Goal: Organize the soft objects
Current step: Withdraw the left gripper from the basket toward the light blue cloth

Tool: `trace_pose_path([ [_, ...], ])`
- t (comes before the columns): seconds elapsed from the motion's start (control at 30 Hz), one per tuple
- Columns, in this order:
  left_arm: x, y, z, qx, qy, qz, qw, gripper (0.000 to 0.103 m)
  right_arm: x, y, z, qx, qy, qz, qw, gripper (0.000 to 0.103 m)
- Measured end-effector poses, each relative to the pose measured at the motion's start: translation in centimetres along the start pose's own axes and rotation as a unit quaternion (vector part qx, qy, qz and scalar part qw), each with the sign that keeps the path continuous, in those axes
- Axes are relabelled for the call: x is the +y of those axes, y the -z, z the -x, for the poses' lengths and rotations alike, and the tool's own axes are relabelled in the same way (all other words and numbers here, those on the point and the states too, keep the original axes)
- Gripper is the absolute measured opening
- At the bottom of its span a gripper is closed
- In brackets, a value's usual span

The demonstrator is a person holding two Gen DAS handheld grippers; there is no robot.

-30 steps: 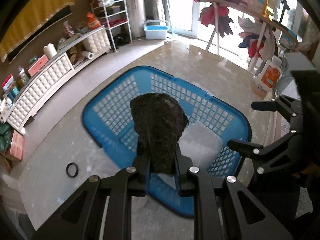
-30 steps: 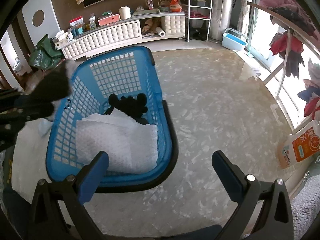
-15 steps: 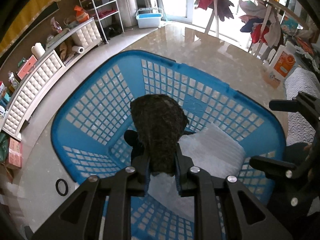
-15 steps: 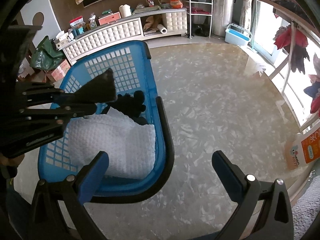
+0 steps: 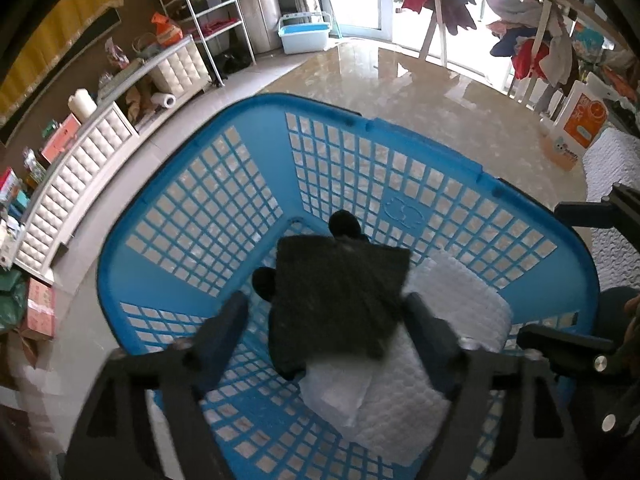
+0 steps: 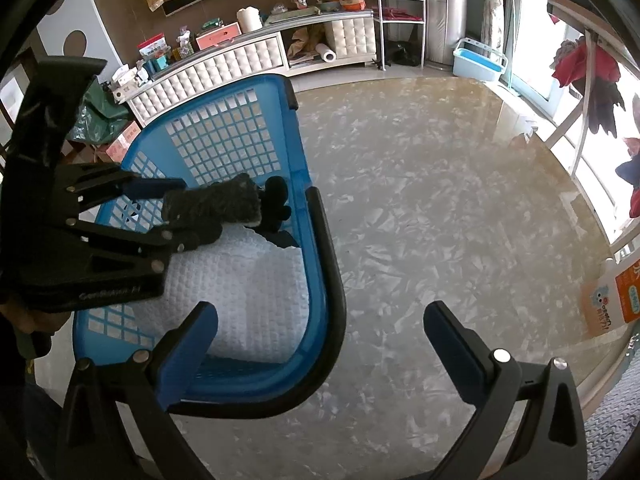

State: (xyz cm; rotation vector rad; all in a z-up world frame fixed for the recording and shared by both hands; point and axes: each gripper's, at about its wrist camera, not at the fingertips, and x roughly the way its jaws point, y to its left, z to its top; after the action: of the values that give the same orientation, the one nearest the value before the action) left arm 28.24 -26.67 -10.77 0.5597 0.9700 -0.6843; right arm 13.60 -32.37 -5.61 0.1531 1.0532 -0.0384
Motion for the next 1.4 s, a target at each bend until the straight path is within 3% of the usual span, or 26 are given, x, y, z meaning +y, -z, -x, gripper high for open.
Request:
trace_pose_path([
  [0.5,1.4,1.6,5.6,-0.039,-0.022,0.044,0.998,0.084,0.9,0.0,1.7,-0.011,0.0,0.0,1.0,0.103],
  [0.7,1.8,3.3,8.9,-0.055,-0.038,0.07,0.9953,0.093,2.4,0.1,3.5,-0.026,0.003,0.011,1.0,0.103],
  [0.8,1.9,4.5,10.4,-0.065,-0.047,0.076,0.9938,0.103,3.2,0.4,4.4,-0.035,0.002,0.015,0.999,0.103],
  [1.4,4.4,13.4,17.5,-0.099,-0.071,0.165,0.9788,0.103,8.2,1.2,7.3,-0.064,-0.016,0.062,0.996,0.103],
])
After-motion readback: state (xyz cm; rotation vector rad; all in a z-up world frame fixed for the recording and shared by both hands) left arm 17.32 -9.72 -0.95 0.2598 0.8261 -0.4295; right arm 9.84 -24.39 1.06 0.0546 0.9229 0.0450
